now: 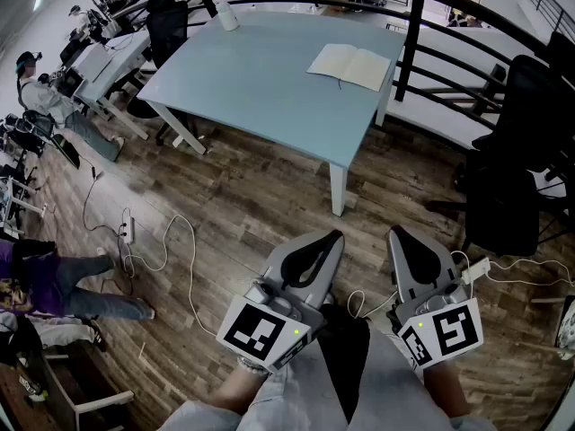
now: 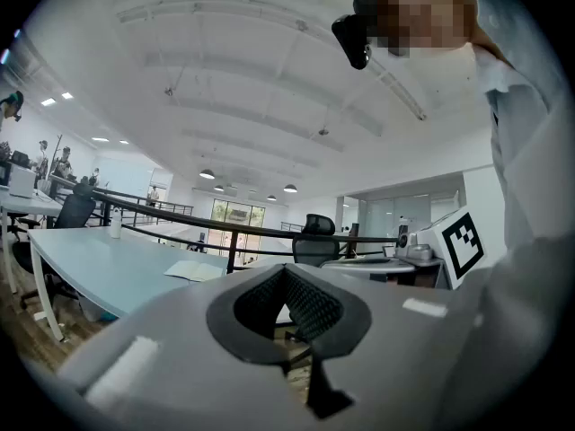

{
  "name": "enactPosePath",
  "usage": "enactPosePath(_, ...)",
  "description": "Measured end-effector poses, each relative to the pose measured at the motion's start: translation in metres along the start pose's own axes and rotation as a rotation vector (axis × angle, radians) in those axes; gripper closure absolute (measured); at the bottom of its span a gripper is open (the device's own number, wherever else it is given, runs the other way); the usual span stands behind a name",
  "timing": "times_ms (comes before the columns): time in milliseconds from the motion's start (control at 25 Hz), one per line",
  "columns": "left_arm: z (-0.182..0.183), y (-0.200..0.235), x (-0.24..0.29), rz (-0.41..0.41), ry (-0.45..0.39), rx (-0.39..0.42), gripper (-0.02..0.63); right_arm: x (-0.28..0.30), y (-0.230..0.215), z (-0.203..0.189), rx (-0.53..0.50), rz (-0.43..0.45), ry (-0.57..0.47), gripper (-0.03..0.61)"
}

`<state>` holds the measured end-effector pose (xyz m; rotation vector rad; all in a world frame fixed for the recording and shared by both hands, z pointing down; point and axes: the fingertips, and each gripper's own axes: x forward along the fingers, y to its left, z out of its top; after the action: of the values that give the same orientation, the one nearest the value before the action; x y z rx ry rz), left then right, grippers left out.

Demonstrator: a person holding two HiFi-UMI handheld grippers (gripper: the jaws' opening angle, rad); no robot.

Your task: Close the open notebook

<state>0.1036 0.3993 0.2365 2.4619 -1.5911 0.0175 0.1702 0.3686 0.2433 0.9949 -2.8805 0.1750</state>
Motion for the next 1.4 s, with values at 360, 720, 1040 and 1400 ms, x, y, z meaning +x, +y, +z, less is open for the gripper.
enactPosePath(360, -0.002, 0.011, 0.002, -0.003, -0.024, 0.028, 0.611, 0.007, 0.001, -0.004, 0.003, -0.002, 0.009, 0.577)
enactPosePath(720, -0.002, 0.022, 0.002, -0.019, -0.024, 0.023, 0.611, 0.017, 0.004, -0.006, 0.004, -0.02, 0.02, 0.577)
enactPosePath(1040, -0.002, 0.034, 0.0, -0.057, 0.0, -0.001, 0.611, 0.029, 0.009, -0.009, 0.012, -0.052, 0.034, 0.577)
enactPosePath(1400, 0.006, 0.064, -0.008, -0.081, -0.018, 0.011, 0.611, 0.054, 0.025, -0.003, -0.006, -0.077, 0.027, 0.577)
